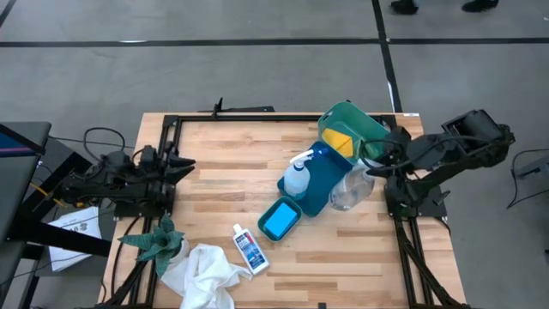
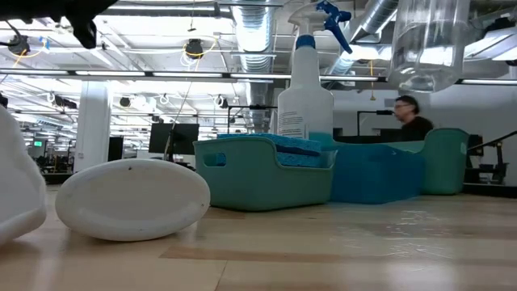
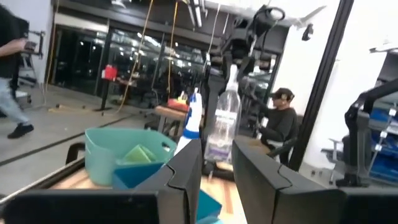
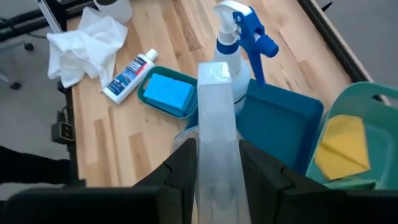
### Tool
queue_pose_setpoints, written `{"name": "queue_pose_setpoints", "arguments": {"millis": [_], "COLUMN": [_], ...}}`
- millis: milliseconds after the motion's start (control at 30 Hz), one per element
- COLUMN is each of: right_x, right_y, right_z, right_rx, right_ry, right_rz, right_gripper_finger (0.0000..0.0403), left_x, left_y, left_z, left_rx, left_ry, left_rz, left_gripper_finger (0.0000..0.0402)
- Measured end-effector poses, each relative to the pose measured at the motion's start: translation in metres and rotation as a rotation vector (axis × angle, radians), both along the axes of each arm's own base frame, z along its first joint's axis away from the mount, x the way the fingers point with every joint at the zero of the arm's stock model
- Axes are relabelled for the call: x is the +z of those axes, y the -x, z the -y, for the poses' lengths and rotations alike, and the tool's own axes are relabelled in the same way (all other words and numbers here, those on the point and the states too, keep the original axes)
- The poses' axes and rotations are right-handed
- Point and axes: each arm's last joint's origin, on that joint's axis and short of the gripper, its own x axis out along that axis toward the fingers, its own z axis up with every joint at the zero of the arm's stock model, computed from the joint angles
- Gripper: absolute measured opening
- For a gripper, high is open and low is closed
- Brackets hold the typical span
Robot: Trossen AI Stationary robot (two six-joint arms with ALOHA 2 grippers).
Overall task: Pick & Place Kitchen Items
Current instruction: Put the transparent spray bottle into the blue bin
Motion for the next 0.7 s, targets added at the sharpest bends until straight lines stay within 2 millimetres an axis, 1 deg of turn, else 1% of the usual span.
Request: {"name": "queue_pose_setpoints", "arguments": {"millis": [167, 500, 700], "right_x": [0.000, -0.001, -0.001], "right_y": [-0.002, -0.005, -0.006], "right_z": [0.010, 0.023, 0.032], "right_rx": [0.050, 0.161, 0.191], "right_ry": [0.043, 0.096, 0.138], "right_rz": [-0.027, -0.067, -0.083], "right_gripper_finger": [0.0090, 0.0090, 0.0090], "left_x": [0.003, 0.003, 0.003], "left_y": [0.001, 0.001, 0.001], "left_z": [0.000, 0.000, 0.000], "left_rx": [0.000, 0.000, -0.001], "left_ry": [0.000, -0.002, -0.002], "left_rz": [0.035, 0.033, 0.033], "left_gripper_finger": [0.0087, 0.0087, 0.0087]}}
